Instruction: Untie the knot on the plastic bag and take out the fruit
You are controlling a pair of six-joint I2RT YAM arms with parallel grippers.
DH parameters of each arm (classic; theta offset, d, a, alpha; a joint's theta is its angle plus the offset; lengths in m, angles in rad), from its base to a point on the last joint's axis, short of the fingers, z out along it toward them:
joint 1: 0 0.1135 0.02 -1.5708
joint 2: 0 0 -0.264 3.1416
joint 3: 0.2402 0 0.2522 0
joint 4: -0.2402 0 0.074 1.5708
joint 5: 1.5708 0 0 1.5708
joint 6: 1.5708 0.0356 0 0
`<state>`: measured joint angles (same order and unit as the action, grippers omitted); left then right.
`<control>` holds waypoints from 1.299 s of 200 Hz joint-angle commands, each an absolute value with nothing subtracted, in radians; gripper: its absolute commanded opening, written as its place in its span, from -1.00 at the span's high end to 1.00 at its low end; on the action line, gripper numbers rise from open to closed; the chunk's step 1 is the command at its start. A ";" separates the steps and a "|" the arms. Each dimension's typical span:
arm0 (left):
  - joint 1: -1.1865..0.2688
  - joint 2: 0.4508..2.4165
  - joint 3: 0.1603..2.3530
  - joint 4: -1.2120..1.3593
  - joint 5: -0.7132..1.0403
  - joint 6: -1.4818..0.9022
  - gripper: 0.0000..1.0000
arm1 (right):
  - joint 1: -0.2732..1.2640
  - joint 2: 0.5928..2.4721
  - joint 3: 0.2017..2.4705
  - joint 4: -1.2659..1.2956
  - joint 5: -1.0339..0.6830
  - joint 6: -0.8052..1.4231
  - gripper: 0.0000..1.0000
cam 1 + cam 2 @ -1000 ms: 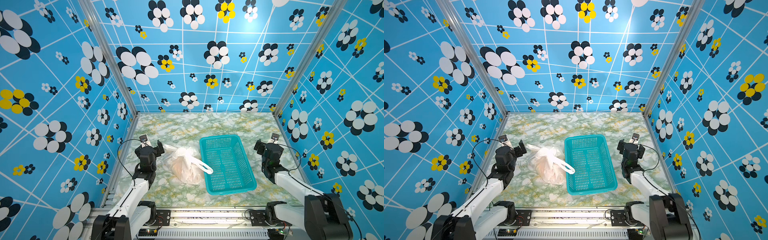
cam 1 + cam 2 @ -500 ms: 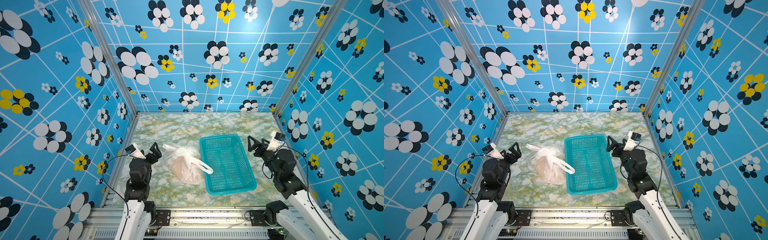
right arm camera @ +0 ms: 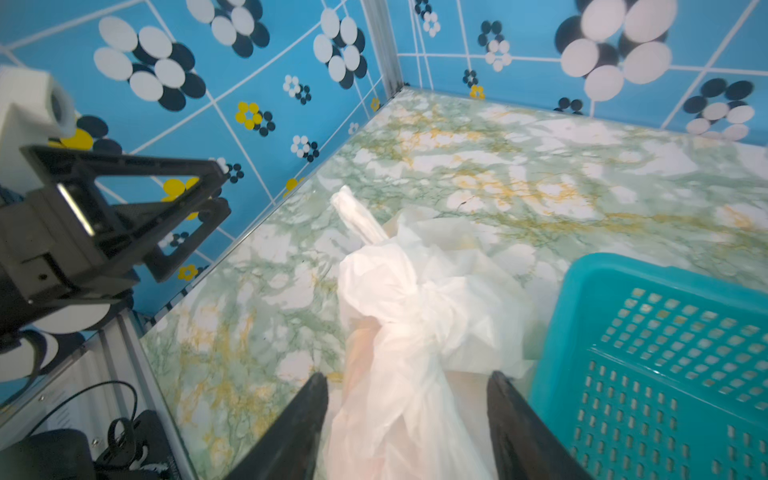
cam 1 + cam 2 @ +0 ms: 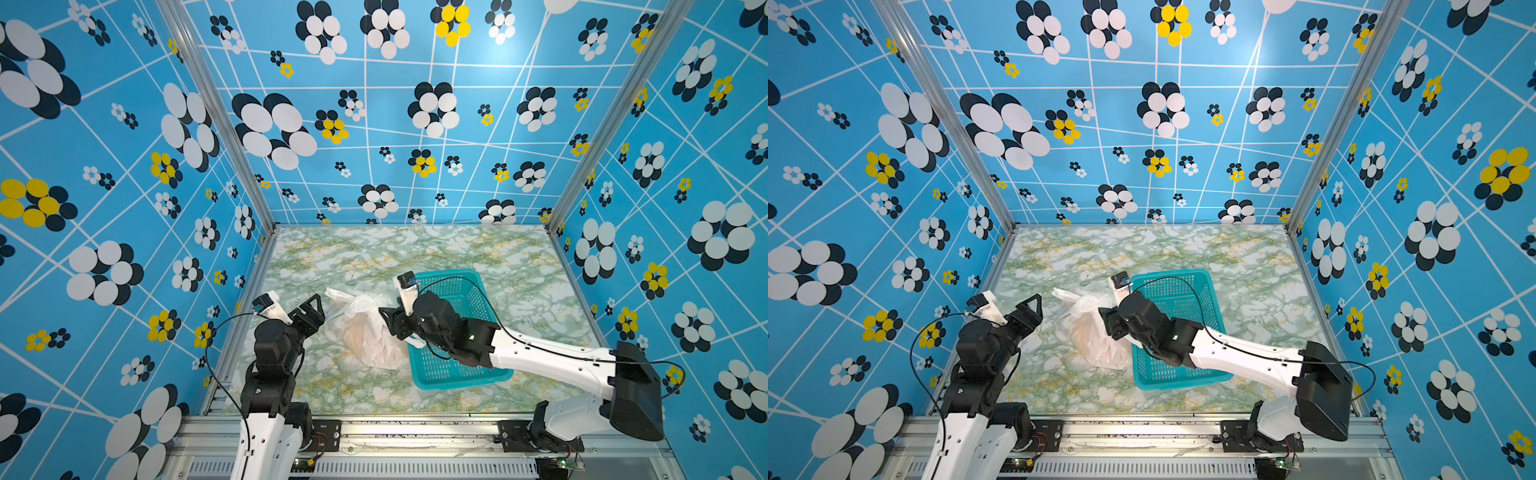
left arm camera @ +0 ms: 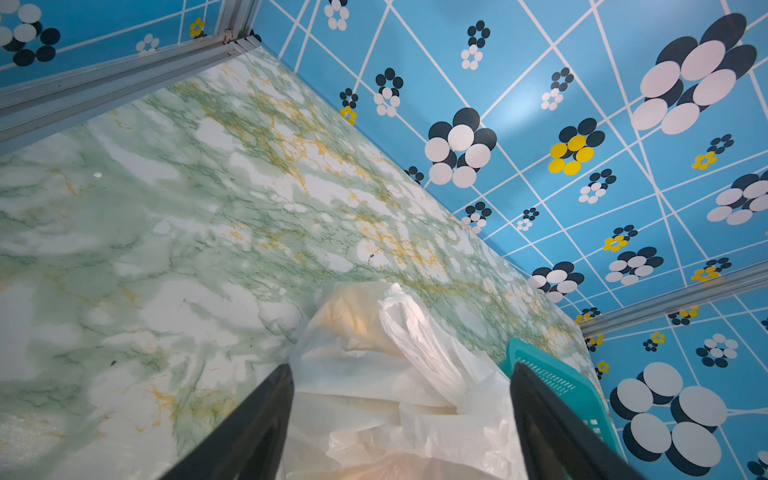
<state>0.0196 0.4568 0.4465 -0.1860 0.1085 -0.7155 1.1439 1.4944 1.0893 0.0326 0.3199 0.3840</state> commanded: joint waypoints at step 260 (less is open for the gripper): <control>-0.098 0.783 0.691 -0.318 0.189 -0.547 -0.64 | 1.169 1.401 0.821 0.080 0.705 0.384 -0.83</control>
<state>-0.0906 0.7712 0.6636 -0.3115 0.2237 -0.5751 1.1160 1.4624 0.7536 0.1165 0.7021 0.5262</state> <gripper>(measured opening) 0.819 0.886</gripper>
